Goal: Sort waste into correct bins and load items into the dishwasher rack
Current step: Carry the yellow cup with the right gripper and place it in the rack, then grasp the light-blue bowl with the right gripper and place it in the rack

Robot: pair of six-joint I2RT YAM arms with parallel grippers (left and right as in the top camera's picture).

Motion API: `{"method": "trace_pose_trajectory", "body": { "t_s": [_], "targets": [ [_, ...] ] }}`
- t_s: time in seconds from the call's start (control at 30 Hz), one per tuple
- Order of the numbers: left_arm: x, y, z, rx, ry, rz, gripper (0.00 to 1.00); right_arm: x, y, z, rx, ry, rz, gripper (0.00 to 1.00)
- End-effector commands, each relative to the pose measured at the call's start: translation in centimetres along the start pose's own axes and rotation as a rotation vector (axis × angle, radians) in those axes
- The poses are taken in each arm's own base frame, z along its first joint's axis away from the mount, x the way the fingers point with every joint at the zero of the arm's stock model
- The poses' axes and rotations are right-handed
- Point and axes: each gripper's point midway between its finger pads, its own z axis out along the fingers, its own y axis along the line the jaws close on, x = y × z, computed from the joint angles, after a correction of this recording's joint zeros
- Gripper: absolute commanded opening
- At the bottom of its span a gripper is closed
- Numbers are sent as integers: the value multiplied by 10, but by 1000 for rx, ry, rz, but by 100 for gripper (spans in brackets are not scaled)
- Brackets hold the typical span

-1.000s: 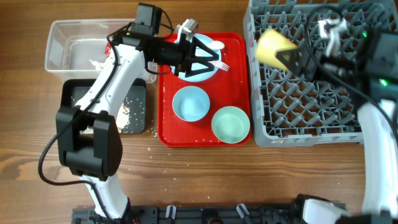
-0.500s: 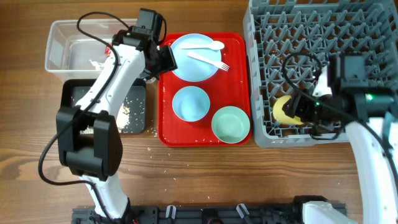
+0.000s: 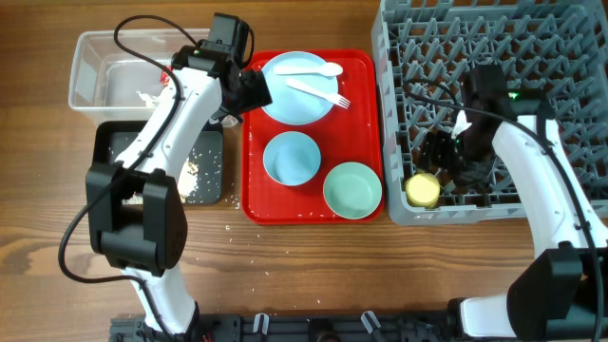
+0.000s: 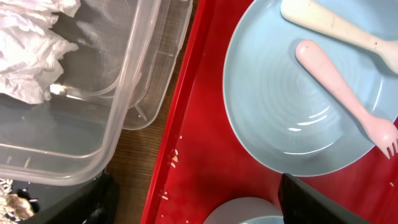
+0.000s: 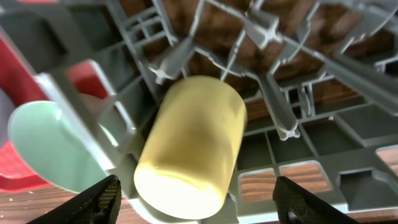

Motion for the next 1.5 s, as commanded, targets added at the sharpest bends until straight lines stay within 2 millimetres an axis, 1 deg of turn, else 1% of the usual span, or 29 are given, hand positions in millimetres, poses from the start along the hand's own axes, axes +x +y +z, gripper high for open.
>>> {"method": "trace_pose_trajectory", "body": {
  "t_s": [0.0, 0.07, 0.13, 0.23, 0.3, 0.37, 0.4, 0.43, 0.5, 0.57, 0.6, 0.63, 0.67, 0.8, 0.87, 0.9, 0.93, 0.97, 1.0, 1.03, 1.13, 1.17, 1.2, 1.27, 1.3, 1.33, 1.37, 1.4, 1.47],
  "targets": [
    [-11, 2, -17, 6, -47, 31, 83, -24, 23, -39, -77, -107, -83, 80],
    [-19, 8, -37, 20, -84, 12, 83, -35, 46, -70, -154, -186, -166, 79],
    [-28, 14, -64, 43, -142, -5, 84, -36, 73, -89, -186, -248, -237, 79],
    [-38, 25, -109, 75, -233, -36, 87, -31, 118, -89, -231, -289, -330, 78],
    [-44, 34, -133, 88, -286, -59, 93, -32, 148, -76, -226, -310, -344, 76],
    [-46, 49, -147, 76, -312, -86, 100, -36, 178, -54, -223, -315, -373, 72],
    [-48, 62, -149, 53, -313, -110, 100, -40, 197, -32, -227, -301, -397, 69],
    [-49, 70, -149, 39, -311, -125, 100, -40, 206, -19, -223, -288, -413, 70],
    [-50, 97, -148, -1, -298, -181, 100, -35, 226, 19, -224, -222, -454, 69],
    [-49, 122, -148, -36, -278, -237, 100, -24, 235, 58, -196, -147, -495, 69],
    [-47, 137, -148, -56, -261, -268, 100, -19, 238, 76, -176, -114, -505, 66],
    [-45, 145, -149, -67, -252, -286, 100, -17, 239, 86, -167, -98, -509, 64],
    [-43, 150, -149, -74, -242, -299, 100, -16, 239, 100, -155, -80, -512, 60],
    [-41, 156, -148, -84, -232, -311, 100, -18, 238, 117, -137, -64, -509, 46],
    [-38, 156, -148, -88, -220, -311, 100, -19, 238, 120, -133, -64, -509, 29],
    [-37, 157, -148, -88, -218, -312, 100, -18, 237, 118, -133, -62, -498, 4],
    [-38, 157, -148, -88, -219, -311, 100, -18, 236, 116, -130, -58, -489, 4],
    [-38, 156, -148, -87, -219, -312, 100, -16, 234, 111, -129, -57, -489, 4],
    [-38, 156, -148, -88, -220, -312, 100, -16, 232, 99, -128, -71, -488, 4],
    [-38, 156, -148, -88, -219, -312, 100, -18, 229, 78, -126, -105, -485, 5],
    [-38, 156, -148, -88, -219, -312, 100, -31, 217, 3, -136, -279, -471, 4],
    [-38, 156, -148, -88, -219, -312, 100, -41, 205, -38, -124, -405, -445, 4],
    [-38, 156, -148, -88, -219, -312, 100, -51, 191, -67, -90, -511, -401, 4],
    [-38, 156, -148, -88, -219, -312, 100, -87, 137, -140, 116, -831, -239, 4],
    [-38, 156, -148, -88, -219, -312, 100, -101, 114, -165, 235, -958, -143, 4],
    [-38, 156, -148, -88, -219, -312, 100, -111, 99, -181, 318, -1040, -77, 4],
    [-38, 156, -148, -88, -219, -312, 100, -122, 89, -191, 379, -1104, -15, 4],
    [-38, 156, -148, -88, -220, -312, 100, -134, 82, -195, 429, -1149, 28, 4],
    [-38, 156, -148, -88, -219, -312, 100, -165, 77, -191, 515, -1198, 50, 4]
  ]
}}
